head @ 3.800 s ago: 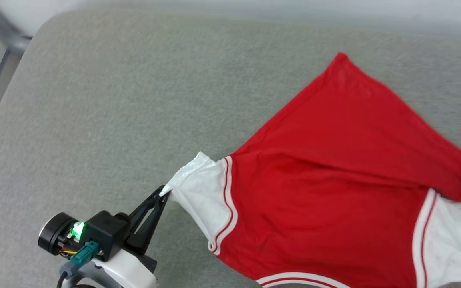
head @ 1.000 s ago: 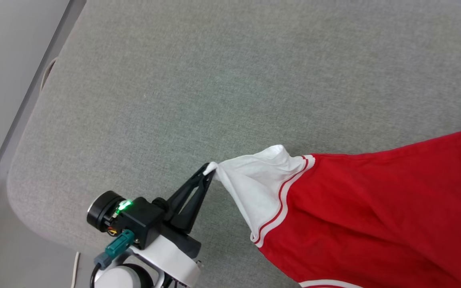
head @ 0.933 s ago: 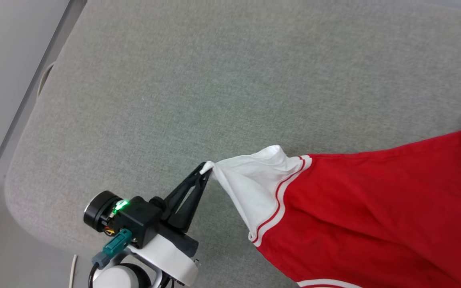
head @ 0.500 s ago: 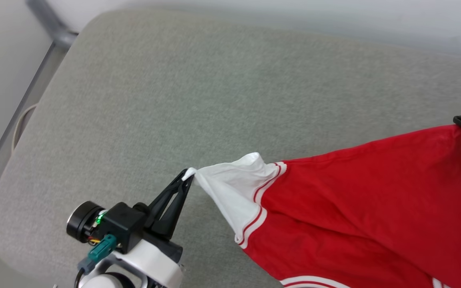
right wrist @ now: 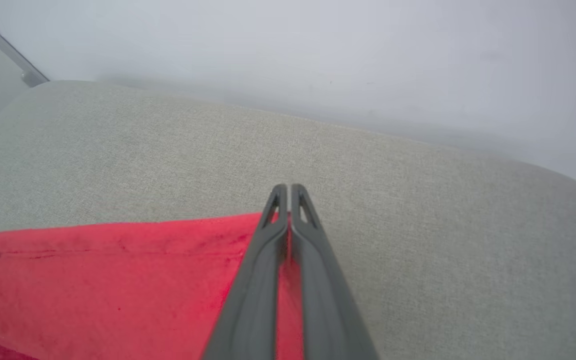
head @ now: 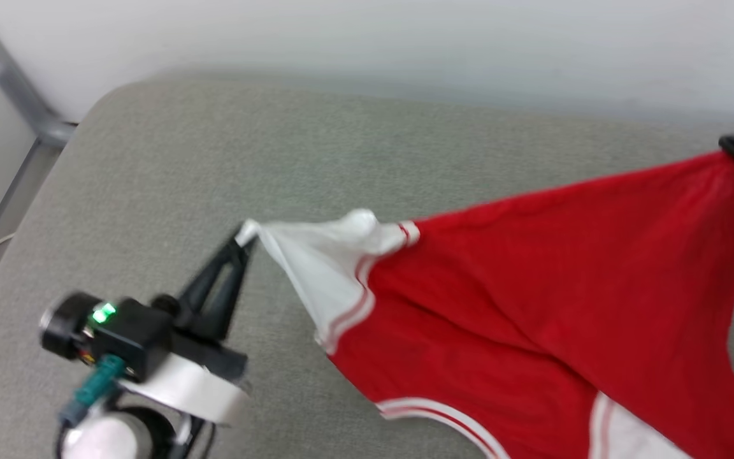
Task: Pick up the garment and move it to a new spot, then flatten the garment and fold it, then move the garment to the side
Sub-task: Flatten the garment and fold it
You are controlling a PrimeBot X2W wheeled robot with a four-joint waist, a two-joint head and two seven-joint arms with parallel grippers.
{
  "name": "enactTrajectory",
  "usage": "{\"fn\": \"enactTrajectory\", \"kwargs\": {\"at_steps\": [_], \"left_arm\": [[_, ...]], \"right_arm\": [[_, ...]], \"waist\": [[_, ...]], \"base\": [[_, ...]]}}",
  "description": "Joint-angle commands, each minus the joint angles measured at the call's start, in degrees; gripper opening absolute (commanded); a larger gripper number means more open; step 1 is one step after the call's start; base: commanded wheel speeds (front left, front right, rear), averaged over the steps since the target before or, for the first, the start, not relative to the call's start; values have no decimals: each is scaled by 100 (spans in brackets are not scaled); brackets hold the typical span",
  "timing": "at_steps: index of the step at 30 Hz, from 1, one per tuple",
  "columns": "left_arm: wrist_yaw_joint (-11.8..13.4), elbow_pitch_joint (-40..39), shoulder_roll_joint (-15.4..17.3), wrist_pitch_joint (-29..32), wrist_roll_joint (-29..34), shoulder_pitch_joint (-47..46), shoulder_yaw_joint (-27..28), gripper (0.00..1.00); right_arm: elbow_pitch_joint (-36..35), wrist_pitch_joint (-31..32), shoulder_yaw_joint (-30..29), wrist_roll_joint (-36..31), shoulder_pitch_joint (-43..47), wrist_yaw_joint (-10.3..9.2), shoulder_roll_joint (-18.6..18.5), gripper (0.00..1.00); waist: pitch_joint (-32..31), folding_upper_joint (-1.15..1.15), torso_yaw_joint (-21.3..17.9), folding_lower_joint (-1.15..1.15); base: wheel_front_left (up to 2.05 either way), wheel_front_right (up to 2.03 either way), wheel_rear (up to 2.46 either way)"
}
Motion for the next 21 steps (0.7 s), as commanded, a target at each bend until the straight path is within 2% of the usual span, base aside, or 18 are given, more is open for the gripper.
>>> {"fn": "enactTrajectory", "kwargs": {"at_steps": [1,16,21], "left_arm": [[44,-53,53,-33,26,-122,94,0],[190,-507,580,107,-99,-1500,1204,0],[130,-570,767,190,-149,-1929,1446,0]], "right_arm": [[-101,-61,-3,26,-101,-3,22,0],[-1423,-11,-269,134,-526,-3,289,0],[-1738,45,-360,101,-614,-4,367,0]], "waist": [[-93,0,-127,0],[-392,0,-835,0],[-317,0,-993,0]], "base": [[0,0,0],[0,0,0],[0,0,0]]}}
